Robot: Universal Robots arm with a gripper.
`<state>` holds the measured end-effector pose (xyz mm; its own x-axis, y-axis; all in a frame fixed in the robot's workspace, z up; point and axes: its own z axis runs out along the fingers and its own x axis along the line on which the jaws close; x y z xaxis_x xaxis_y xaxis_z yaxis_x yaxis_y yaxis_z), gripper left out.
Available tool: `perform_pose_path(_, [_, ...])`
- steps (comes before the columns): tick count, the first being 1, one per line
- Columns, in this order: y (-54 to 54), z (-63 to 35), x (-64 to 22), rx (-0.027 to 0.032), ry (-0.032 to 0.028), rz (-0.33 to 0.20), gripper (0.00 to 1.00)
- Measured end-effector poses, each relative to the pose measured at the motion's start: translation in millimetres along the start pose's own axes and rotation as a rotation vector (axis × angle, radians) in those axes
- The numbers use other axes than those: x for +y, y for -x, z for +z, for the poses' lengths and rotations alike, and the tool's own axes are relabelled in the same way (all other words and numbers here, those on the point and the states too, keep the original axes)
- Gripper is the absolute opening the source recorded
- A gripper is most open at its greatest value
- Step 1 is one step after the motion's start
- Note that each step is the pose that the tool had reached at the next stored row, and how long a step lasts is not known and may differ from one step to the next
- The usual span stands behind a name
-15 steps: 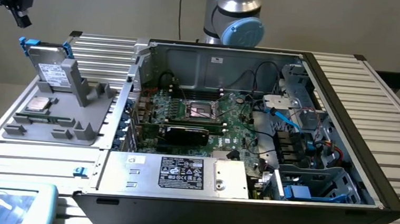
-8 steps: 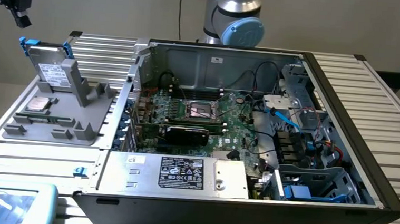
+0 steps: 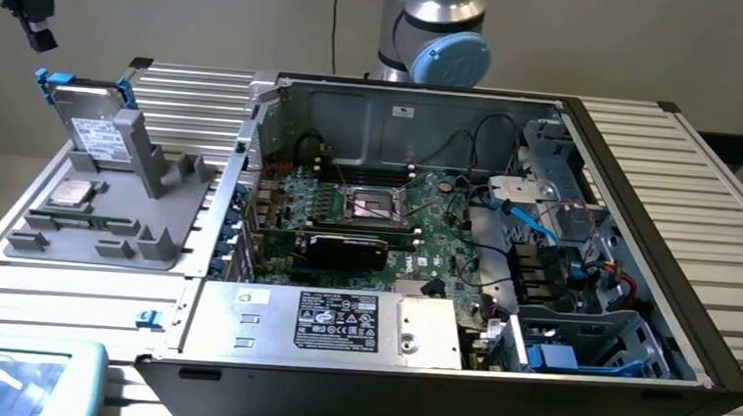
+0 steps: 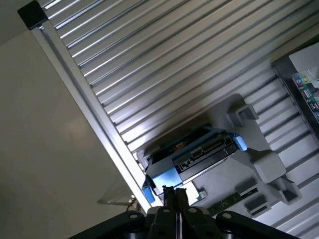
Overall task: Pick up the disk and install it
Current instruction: 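Pick up the disk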
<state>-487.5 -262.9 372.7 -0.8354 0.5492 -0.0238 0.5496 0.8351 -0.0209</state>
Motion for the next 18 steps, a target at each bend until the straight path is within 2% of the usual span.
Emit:
perform_pose_path(10, [0.0,0.2,0.0,0.0021,-0.0024,0.103,0.11])
perform_pose_path(18, [0.0,0.5,0.1,0.0048,-0.0054,0.230,0.11])
